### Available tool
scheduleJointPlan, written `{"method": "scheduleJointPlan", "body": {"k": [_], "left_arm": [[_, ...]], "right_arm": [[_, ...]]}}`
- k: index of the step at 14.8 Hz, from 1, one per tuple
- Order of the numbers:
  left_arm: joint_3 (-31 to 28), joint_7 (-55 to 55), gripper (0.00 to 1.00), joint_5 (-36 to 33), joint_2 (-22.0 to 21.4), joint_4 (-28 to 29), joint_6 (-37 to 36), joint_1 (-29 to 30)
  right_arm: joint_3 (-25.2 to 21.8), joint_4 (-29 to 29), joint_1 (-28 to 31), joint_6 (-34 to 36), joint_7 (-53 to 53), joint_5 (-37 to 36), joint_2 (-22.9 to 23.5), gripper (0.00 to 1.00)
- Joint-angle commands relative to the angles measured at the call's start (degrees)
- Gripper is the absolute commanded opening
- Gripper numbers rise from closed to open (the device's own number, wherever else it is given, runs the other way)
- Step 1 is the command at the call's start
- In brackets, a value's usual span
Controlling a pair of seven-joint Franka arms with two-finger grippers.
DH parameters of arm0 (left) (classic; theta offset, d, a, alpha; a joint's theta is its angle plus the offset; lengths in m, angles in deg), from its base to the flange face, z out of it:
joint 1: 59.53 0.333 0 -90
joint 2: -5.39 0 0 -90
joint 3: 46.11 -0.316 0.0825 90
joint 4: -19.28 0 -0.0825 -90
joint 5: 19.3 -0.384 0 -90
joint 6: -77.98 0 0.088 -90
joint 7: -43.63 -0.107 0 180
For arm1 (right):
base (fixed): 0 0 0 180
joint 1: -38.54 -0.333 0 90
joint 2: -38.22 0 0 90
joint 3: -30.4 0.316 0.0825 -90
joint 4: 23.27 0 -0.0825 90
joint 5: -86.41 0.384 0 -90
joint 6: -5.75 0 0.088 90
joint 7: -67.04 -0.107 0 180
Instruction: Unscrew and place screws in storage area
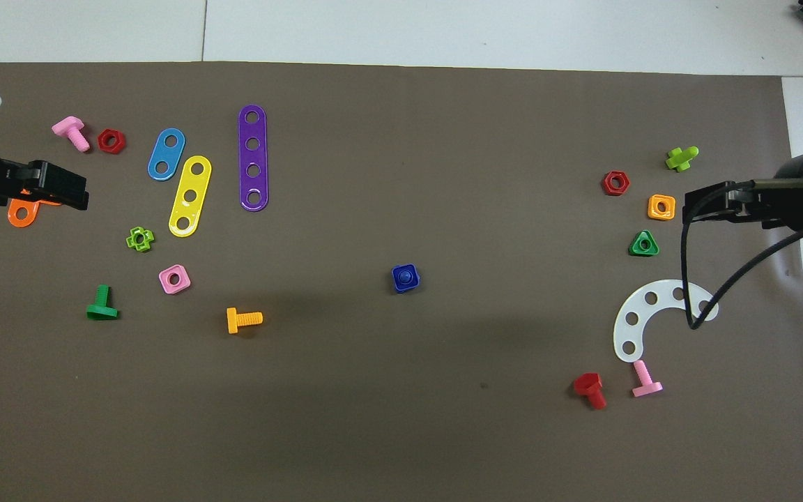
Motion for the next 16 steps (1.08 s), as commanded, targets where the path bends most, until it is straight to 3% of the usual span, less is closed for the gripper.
{"method": "scheduleJointPlan", "body": {"k": [1,7,13,16], "left_arm": [[-0.2,0.1,0.97,0.5,-2.8,4.9,2.7,-2.4],[-0.2,16.3,0.97,0.6,1.3,5.5,6.4,-14.1],[-0.2,34.3,0.97,4.3,6.4,8.0,20.0,-24.3],[-0.4,40.7,0.95,4.8,11.9,7.9,26.6,-29.2]], "right_arm": [[0.3,0.6,0.7,0.3,1.3,-0.1,-0.8,1.00],[0.3,0.6,0.6,0.3,1.4,0.1,-0.8,1.00],[0.3,0.6,0.6,0.2,1.3,0.5,-0.8,1.00],[0.3,0.6,0.6,0.1,1.3,0.5,-0.8,1.00]]}}
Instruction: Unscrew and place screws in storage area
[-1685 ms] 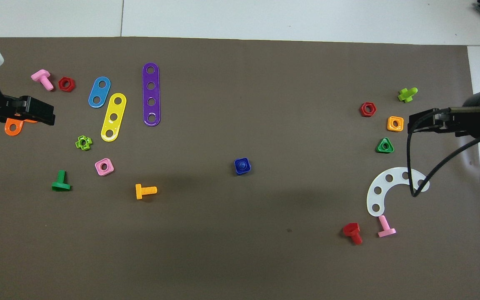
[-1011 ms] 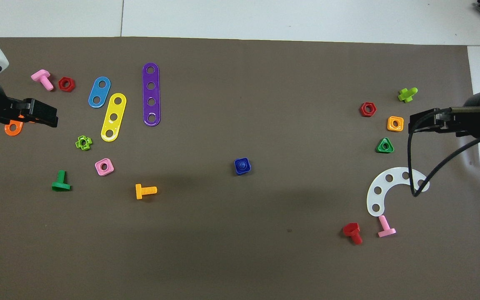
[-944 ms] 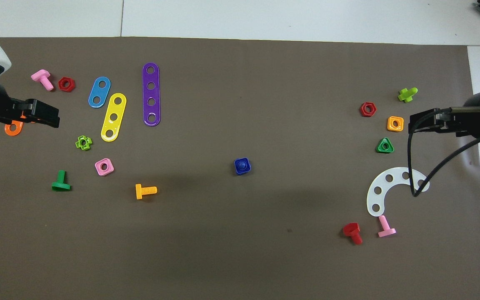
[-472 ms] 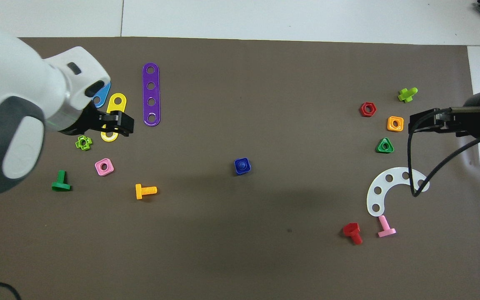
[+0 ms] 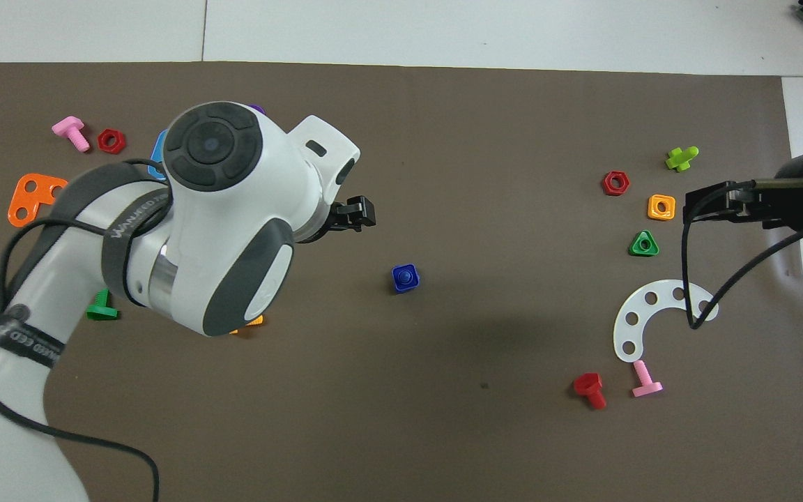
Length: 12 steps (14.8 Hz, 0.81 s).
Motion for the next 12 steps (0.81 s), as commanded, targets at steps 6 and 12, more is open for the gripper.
{"method": "scheduleJointPlan", "body": {"k": [6,12], "left_arm": [[-1.2,6.8,0.90,-0.3,10.6,1.1,12.6,-8.1],[-1.5,7.4,0.82,-0.6,10.7,8.9,19.2,-10.4]], "right_arm": [[0.3,0.6,0.6,0.0,1.2,0.5,-0.8,1.00],[0.3,0.7,0.6,-0.1,1.2,0.6,-0.8,1.00]]}}
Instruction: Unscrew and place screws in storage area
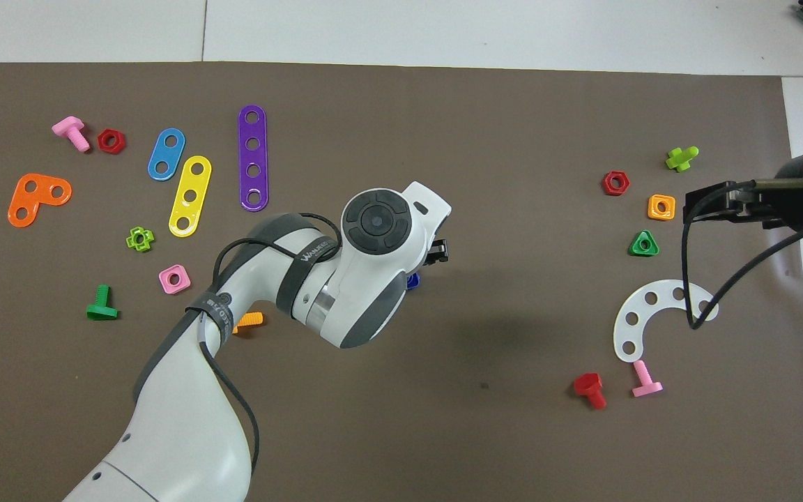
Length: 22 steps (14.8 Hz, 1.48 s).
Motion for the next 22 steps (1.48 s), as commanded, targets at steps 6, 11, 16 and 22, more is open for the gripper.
{"method": "scheduleJointPlan", "body": {"k": [6,11,16,22], "left_arm": [[-1.2,1.8,0.74,-1.7,-2.1,5.7,3.6,-2.4],[-1.2,1.8,0.75,-1.7,-2.0,5.0,3.2,-2.5],[-1.3,1.9,0.60,-1.8,-2.1,4.9,2.9,-3.2],[-1.3,1.7,0.33,-1.9,-2.1,4.9,2.8,-3.2]], "right_arm": [[0.3,0.6,0.6,0.0,1.5,0.5,-0.8,1.00],[0.3,0.6,0.6,0.3,1.8,0.5,-0.8,1.00],[0.3,0.6,0.6,0.3,1.8,0.5,-0.8,1.00],[0.3,0.7,0.7,0.3,1.8,0.6,-0.9,1.00]]}}
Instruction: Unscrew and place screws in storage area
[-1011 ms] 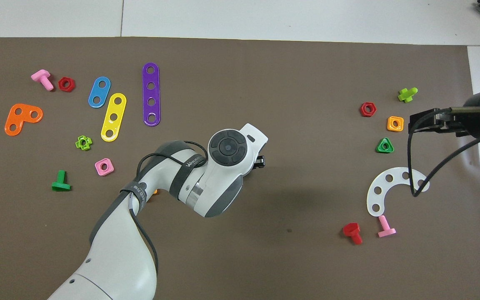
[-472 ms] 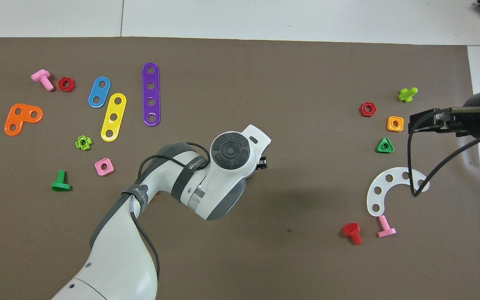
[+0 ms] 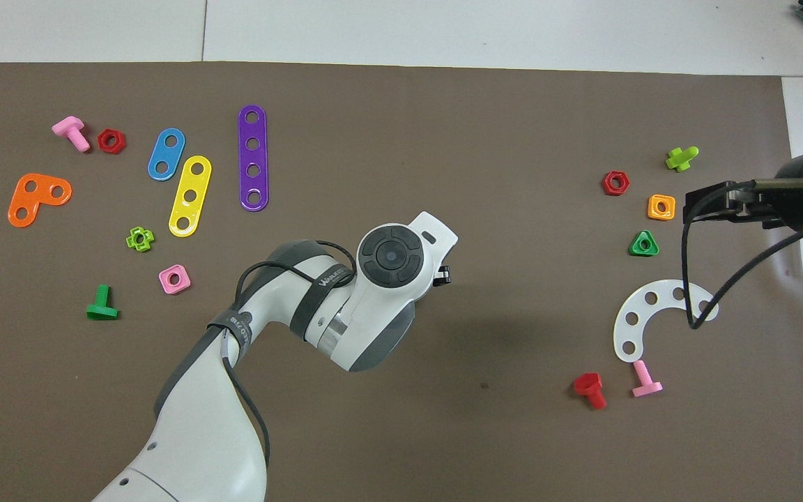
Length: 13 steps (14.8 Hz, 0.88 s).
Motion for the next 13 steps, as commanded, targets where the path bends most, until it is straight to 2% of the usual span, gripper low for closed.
{"method": "scheduleJointPlan", "body": {"k": [1,4,8,11,13], "left_arm": [[-1.2,1.2,0.28,-1.2,-1.4,1.4,-0.1,-1.1],[-1.2,1.1,0.20,-1.1,-1.2,-1.6,-3.3,-0.6],[-1.1,1.2,0.20,-0.7,-0.4,-5.9,-7.2,-0.4],[-1.2,1.0,0.20,-0.6,1.2,-12.8,-16.8,0.4],[-1.1,0.7,0.20,-0.8,2.6,-18.0,-23.5,3.2]], "right_arm": [[0.3,0.7,0.7,0.3,1.8,0.5,-0.9,1.00],[0.3,0.6,0.7,0.4,1.7,0.5,-0.9,1.00],[0.3,0.8,0.8,-0.2,1.4,0.6,-0.9,1.00],[0.3,2.0,0.6,-1.6,1.1,0.6,-1.3,1.00],[0.4,3.1,0.0,-2.7,1.0,0.6,-1.6,0.99]]}}
